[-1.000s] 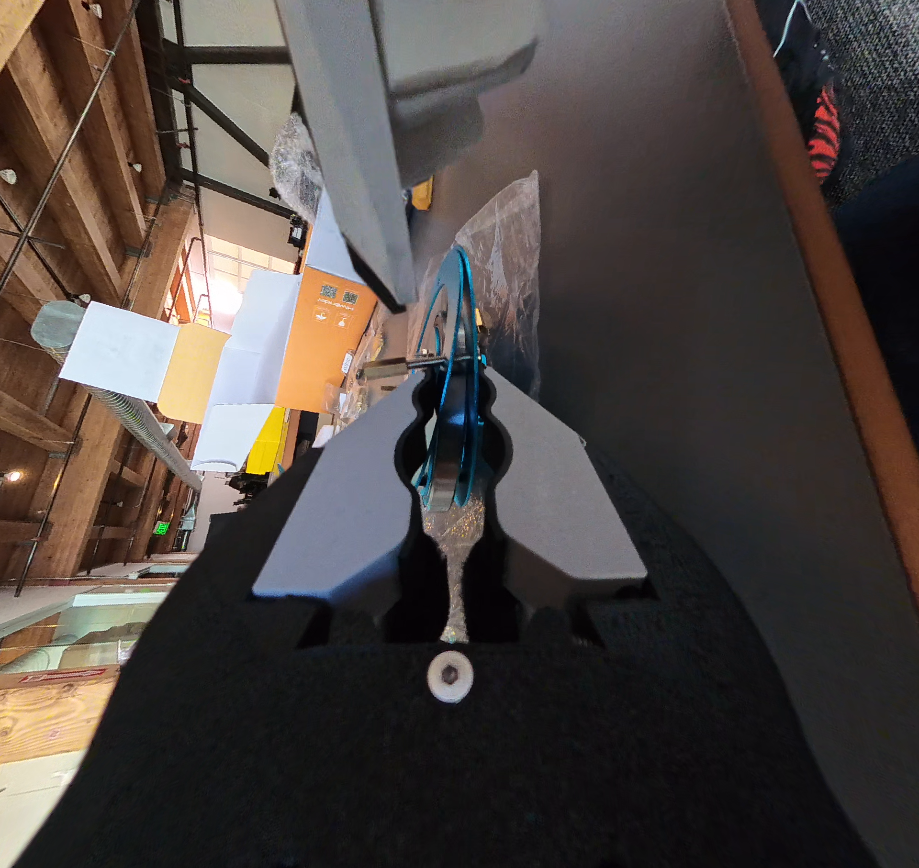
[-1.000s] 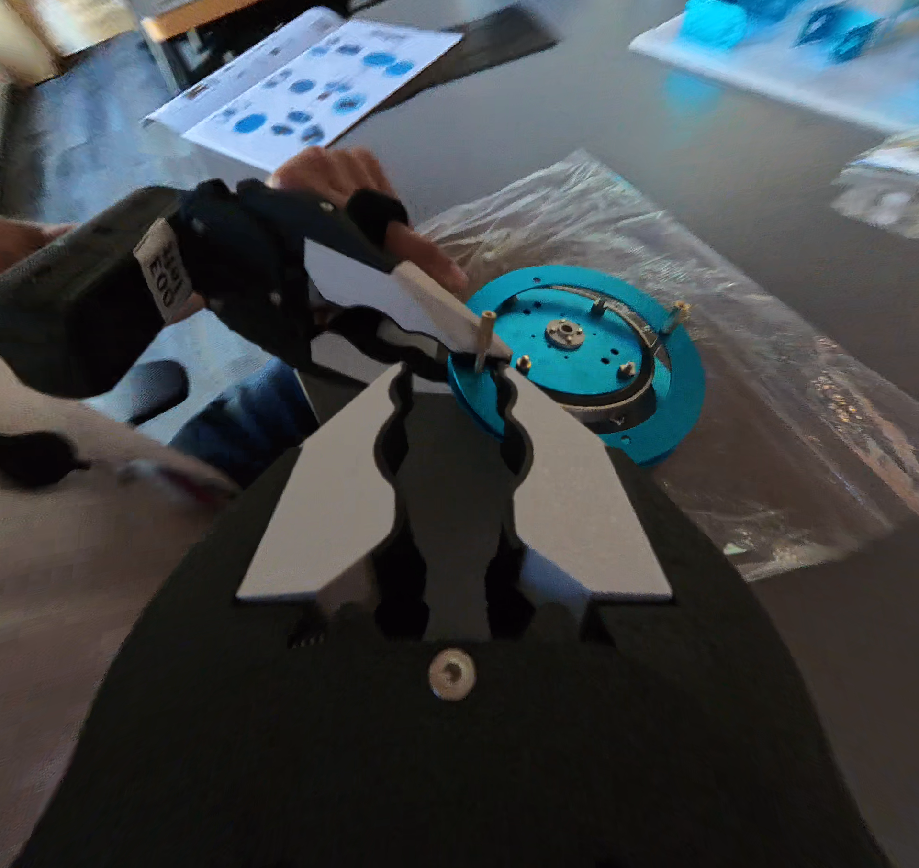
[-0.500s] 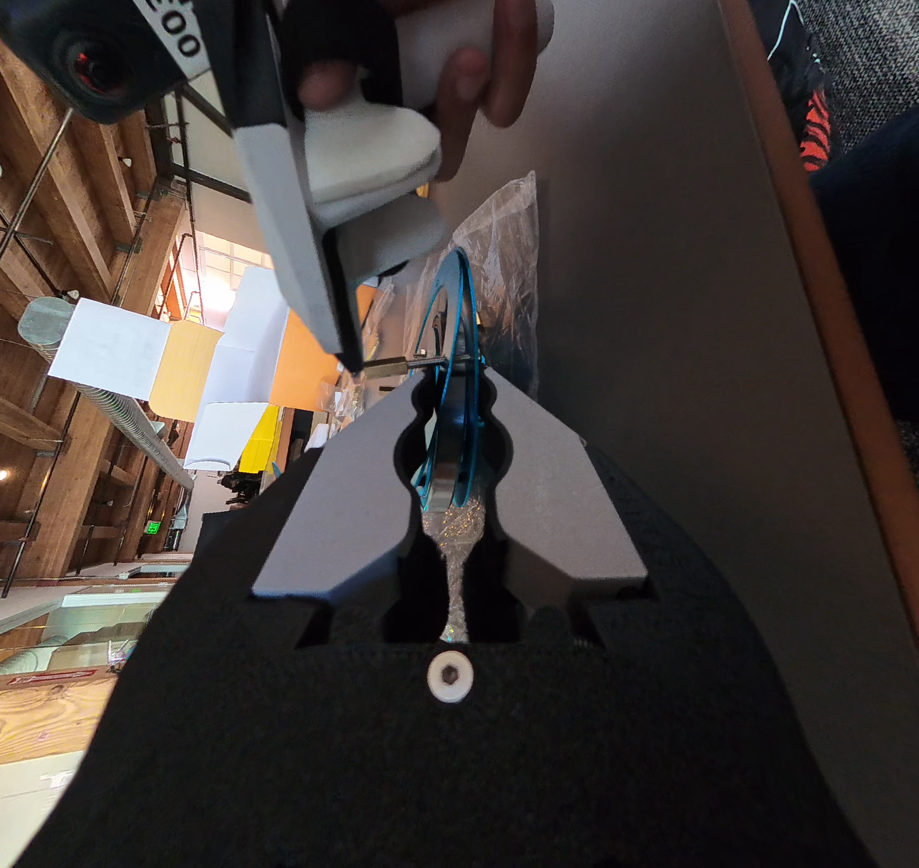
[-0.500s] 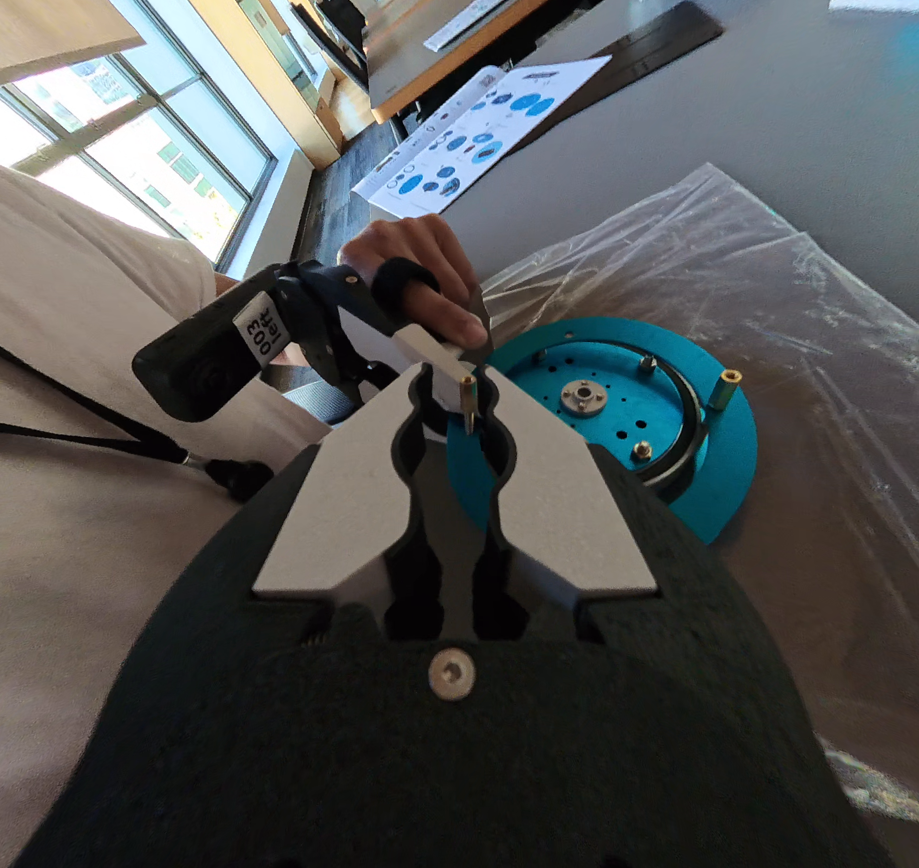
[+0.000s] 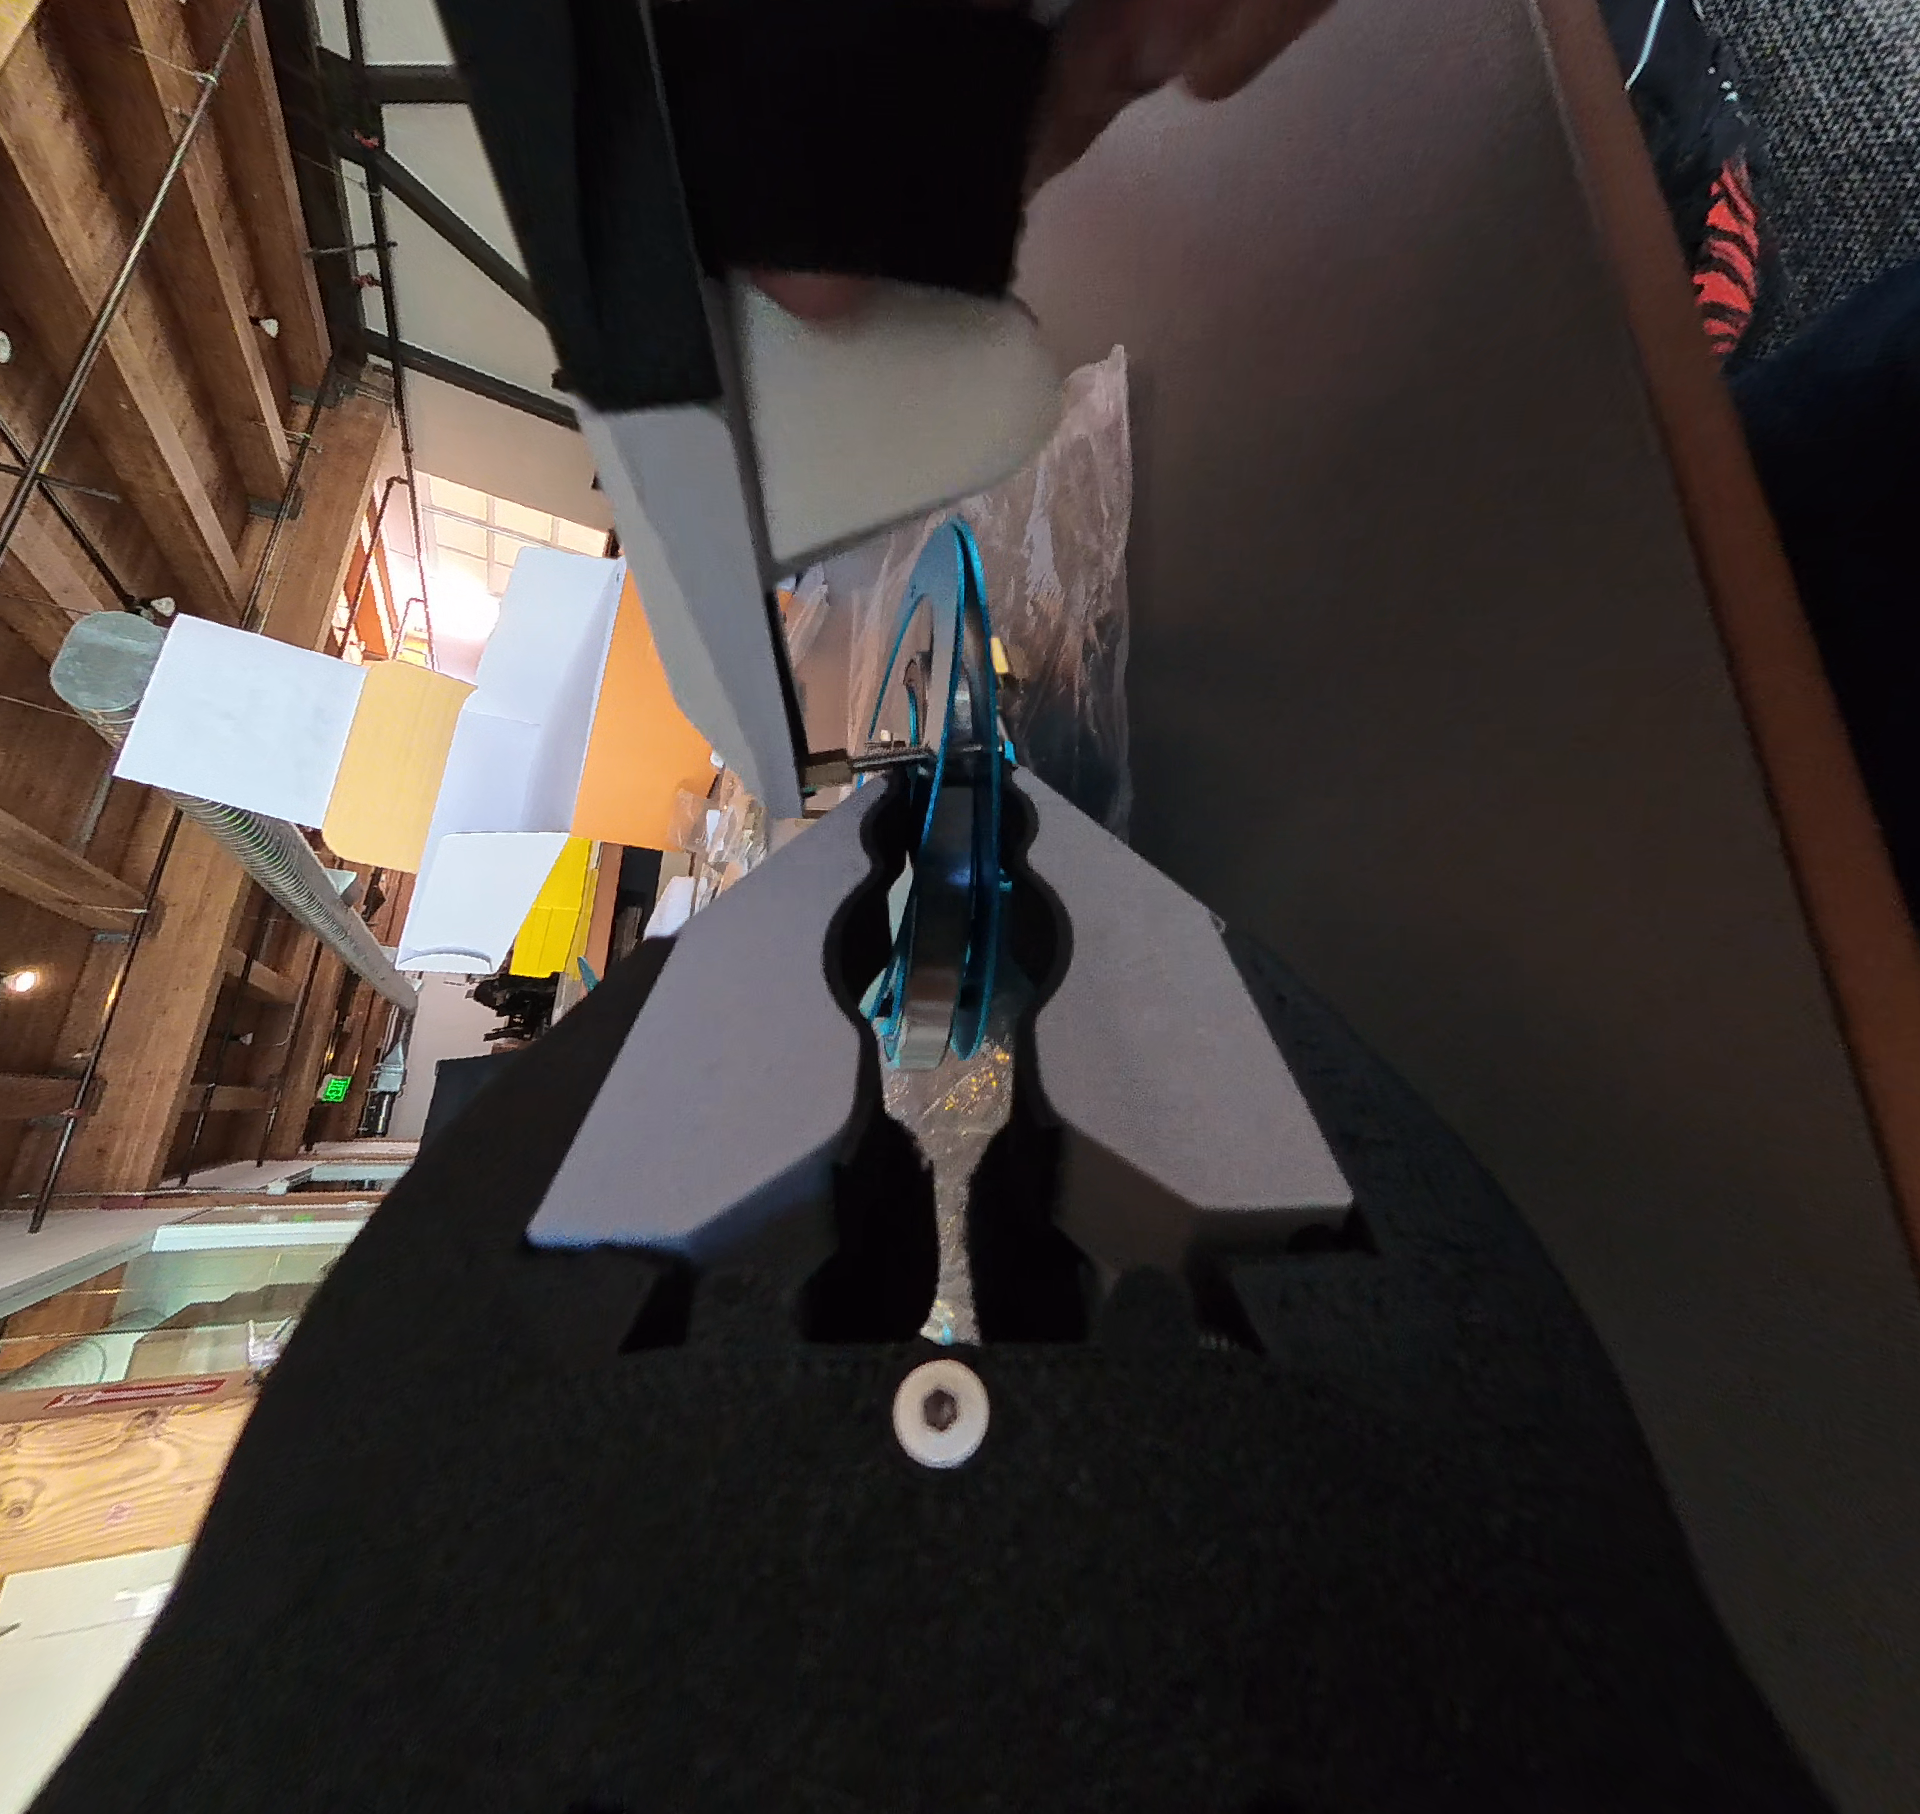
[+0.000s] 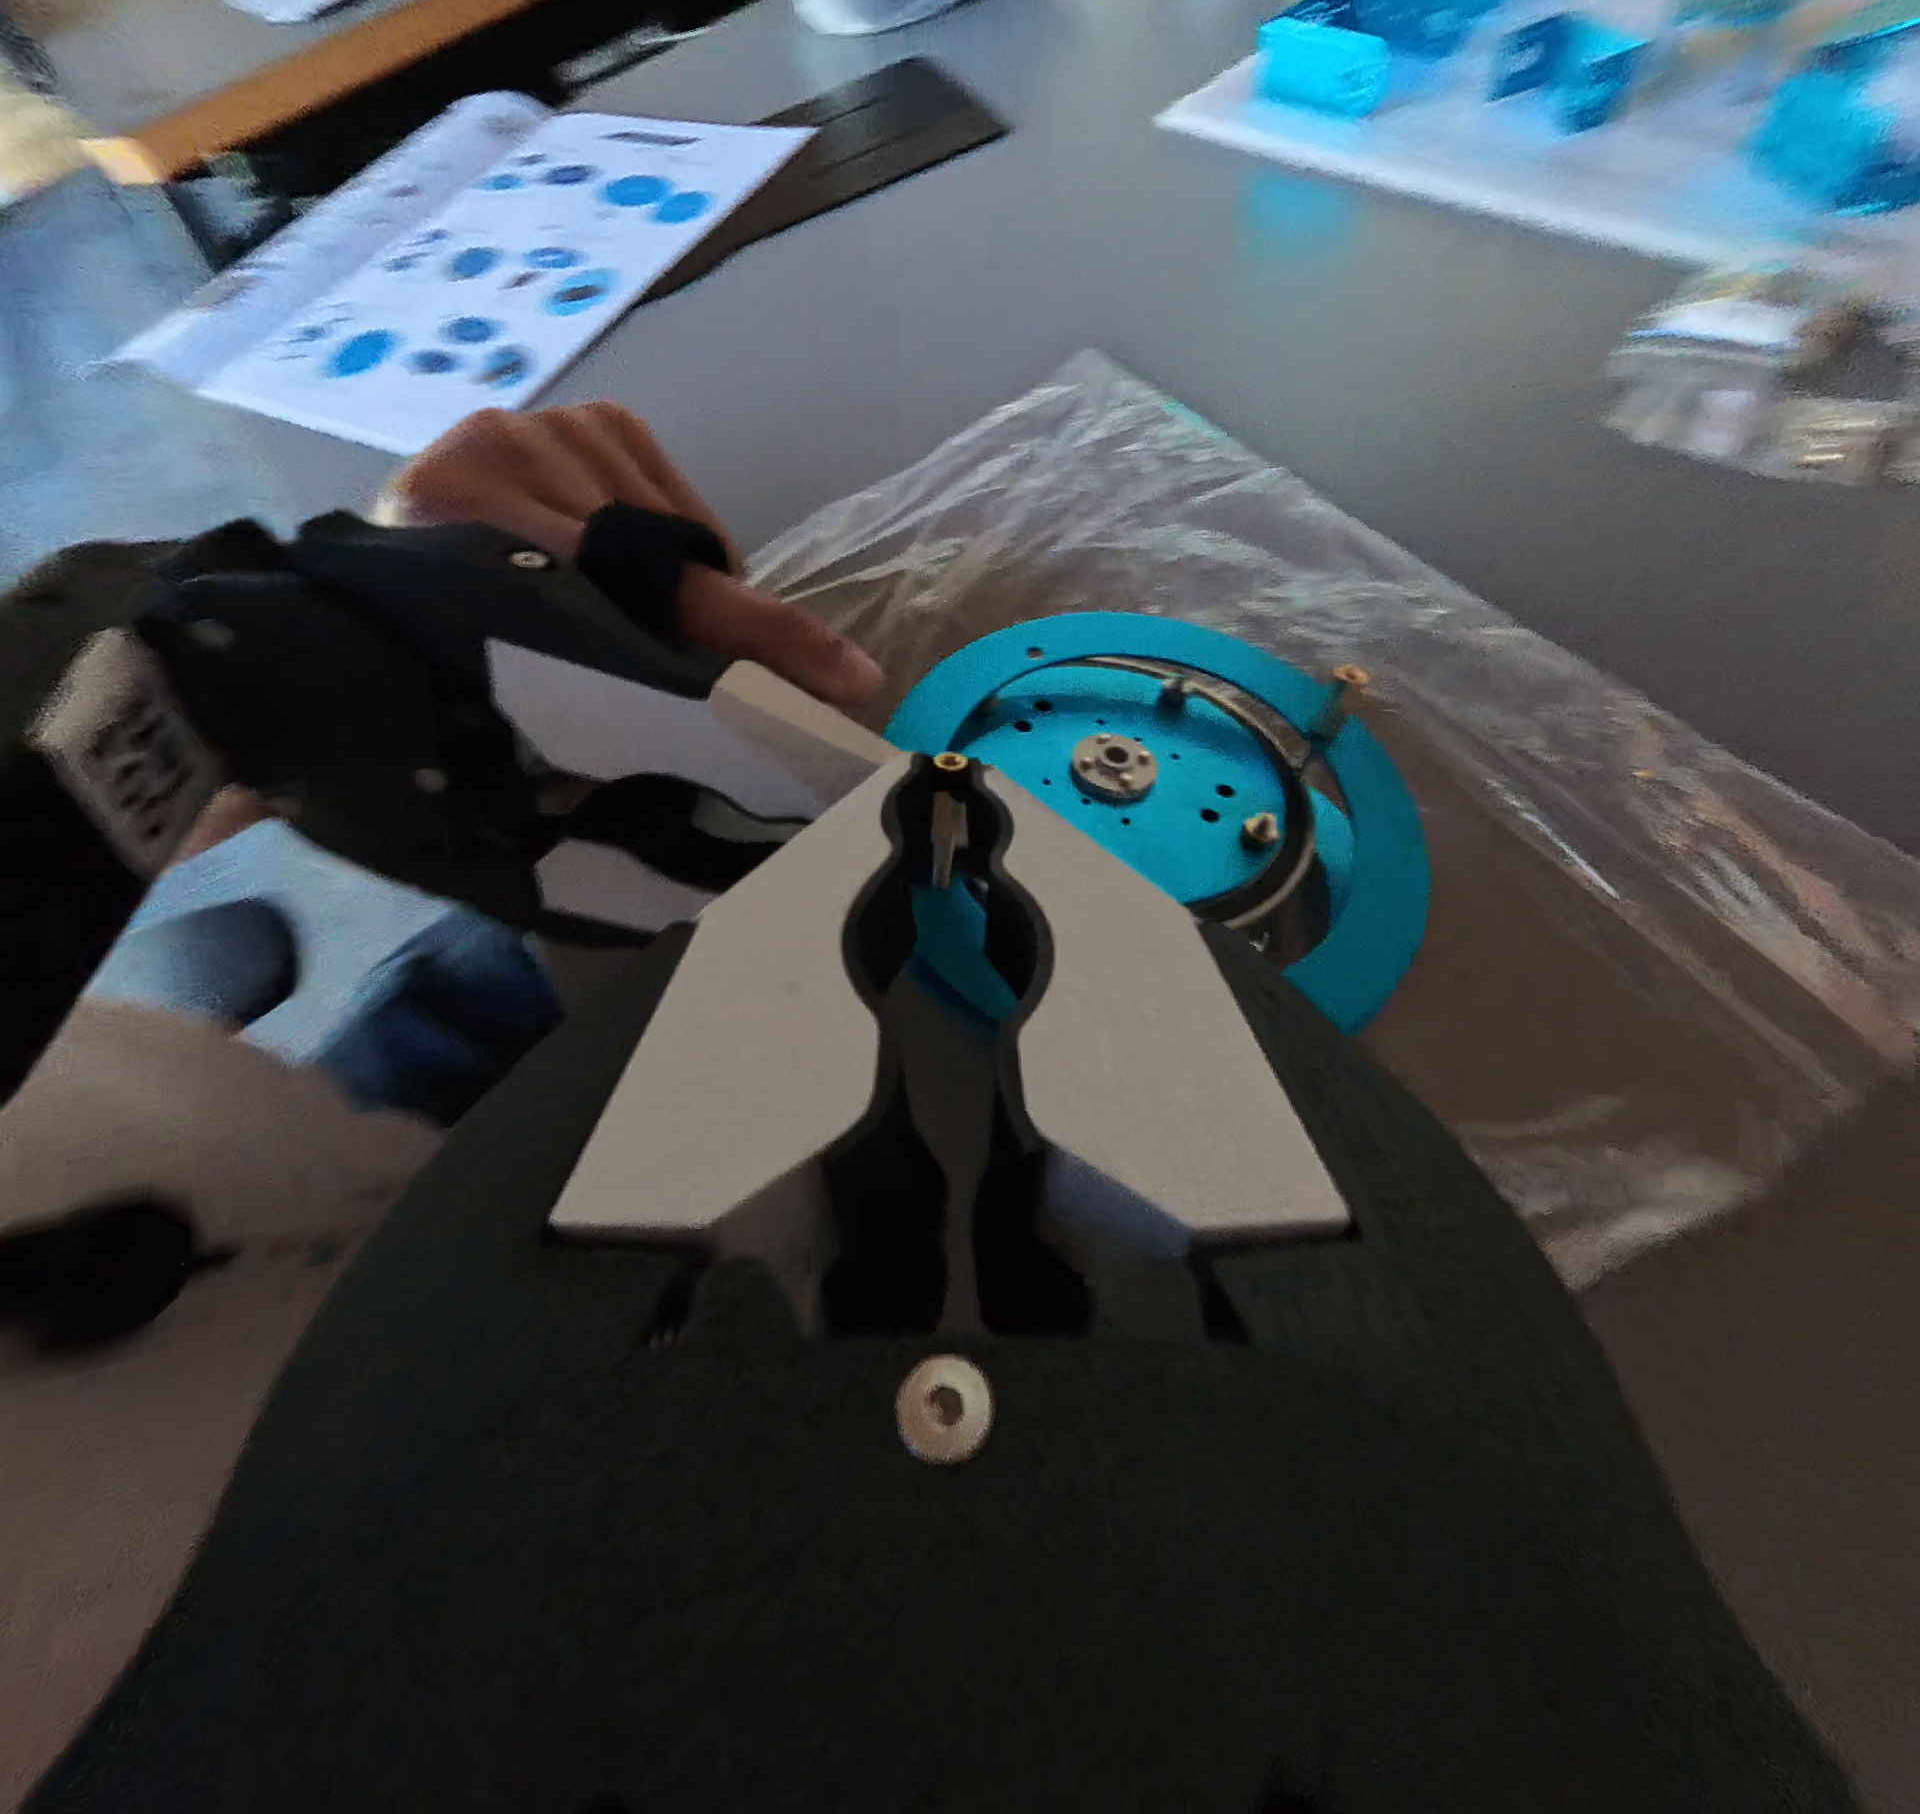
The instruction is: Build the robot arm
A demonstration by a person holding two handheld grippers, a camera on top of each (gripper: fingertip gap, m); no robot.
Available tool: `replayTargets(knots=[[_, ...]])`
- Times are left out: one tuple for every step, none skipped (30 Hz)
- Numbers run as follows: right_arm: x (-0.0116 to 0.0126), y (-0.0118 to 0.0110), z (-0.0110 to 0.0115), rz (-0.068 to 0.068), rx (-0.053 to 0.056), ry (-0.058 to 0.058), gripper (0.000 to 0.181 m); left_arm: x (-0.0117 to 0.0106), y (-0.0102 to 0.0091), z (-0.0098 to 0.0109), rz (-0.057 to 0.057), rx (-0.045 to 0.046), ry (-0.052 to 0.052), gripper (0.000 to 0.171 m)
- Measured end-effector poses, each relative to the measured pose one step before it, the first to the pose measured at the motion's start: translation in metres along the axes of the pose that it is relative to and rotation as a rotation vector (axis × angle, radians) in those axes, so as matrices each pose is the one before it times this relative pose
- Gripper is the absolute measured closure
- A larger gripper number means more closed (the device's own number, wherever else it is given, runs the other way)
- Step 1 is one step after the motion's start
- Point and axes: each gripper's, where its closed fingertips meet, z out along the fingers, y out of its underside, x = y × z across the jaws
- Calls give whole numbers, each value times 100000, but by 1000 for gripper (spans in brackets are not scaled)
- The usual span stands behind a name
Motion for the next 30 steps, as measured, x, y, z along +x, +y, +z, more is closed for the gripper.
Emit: replayTargets(knots=[[131, -60, 77, 834, 2783, 9888, 176, -30, 66, -2, 245, -418, -244, 156], [41, -26, 77, 3323, 3319, 8792, 176, -2, 49, -11, 356, -302, -119, 156], [-34, -34, 42, 1691, 3628, 7284, 176, 24, 23, -23, 201, -74, -52, 156], [61, -15, 28, -1552, 2716, 6170, 176, -2, 12, -33, -201, 113, 40, 156], [51, -28, 14, -1300, 1543, 4488, 176, -9, -7, 1, -397, 130, 80, 156], [37, -30, 19, 776, 358, 2291, 176, -9, -10, 2, -415, 150, 72, 156], [-10, -5, -12, 2062, -381, -597, 176, -1, -12, -4, -296, 282, 124, 156], [-54, -22, -68, 1877, -783, -3548, 176, 0, -44, -29, -209, 404, 134, 156], [-154, -225, -186, 1462, -130, -6898, 174, 27, -57, -17, -283, 335, 254, 155], [-289, -480, -369, 1276, 598, -10117, 170, 13, -36, 3, -65, 134, 153, 155], [-268, -235, -386, 1154, -2034, -11615, 169, 5, -22, 14, 109, 45, -23, 156], [81, 112, -321, 1586, -4287, -10170, 165, 7, -3, 10, -39, 5, 46, 155], [395, 140, -325, 771, -3805, -8478, 159, -1, 0, 4, -149, -10, 90, 155], [428, -78, -386, 383, -1814, -7003, 158, -1, -4, -3, -49, -4, 30, 155], [58, -156, -354, 246, -680, -7221, 161, 7, 1, 4, 125, -14, -44, 155], [-201, -82, -160, 429, -468, -6671, 162, -1, 7, -7, 86, -9, -41, 155], [-263, 275, 76, -515, -2379, -5646, 162, 0, -3, 2, -19, 24, -10, 155], [-76, 421, 204, -2775, -3326, -3772, 161, 8, -8, 13, -90, 44, 25, 155], [271, 426, 276, -1994, -2700, -820, 162, -7, -1, 9, -65, 28, 28, 155], [243, 284, 328, -1264, -1755, -637, 162, 7, 0, 5, 15, 30, -4, 155], [-254, -163, 234, -876, 652, -3387, 162, -3, -5, 11, -6, 22, -5, 155], [-453, -435, 165, 1085, 2613, -4264, 165, -12, 4, -2, -110, 2, -46, 155], [105, -139, 149, 2013, 689, -939, 168, -18, 45, -18, -218, -7, -45, 155], [297, 45, 14, 674, -697, 343, 174, 14, 50, -18, -410, 136, 232, 155], [72, 102, 1, 212, -893, 144, 178, 20, 8, -15, -264, 99, 202, 155], [48, 58, 24, -508, -465, 1306, 181, 7, -25, 10, 136, -27, -118, 155], [55, -11, 2, -1415, 346, 2044, 181, -1, -8, 25, 281, -39, -180, 155], [73, 7, -25, -1426, 544, 2562, 181, 5, 2, 4, 62, 13, 6, 155], [261, -18, -81, -1301, 952, 3763, 174, 15, -13, -15, -9, 93, 133, 155], [122, -107, -114, -713, 1912, 2272, 168, 30, -58, -18, 358, 139, 27, 155]])
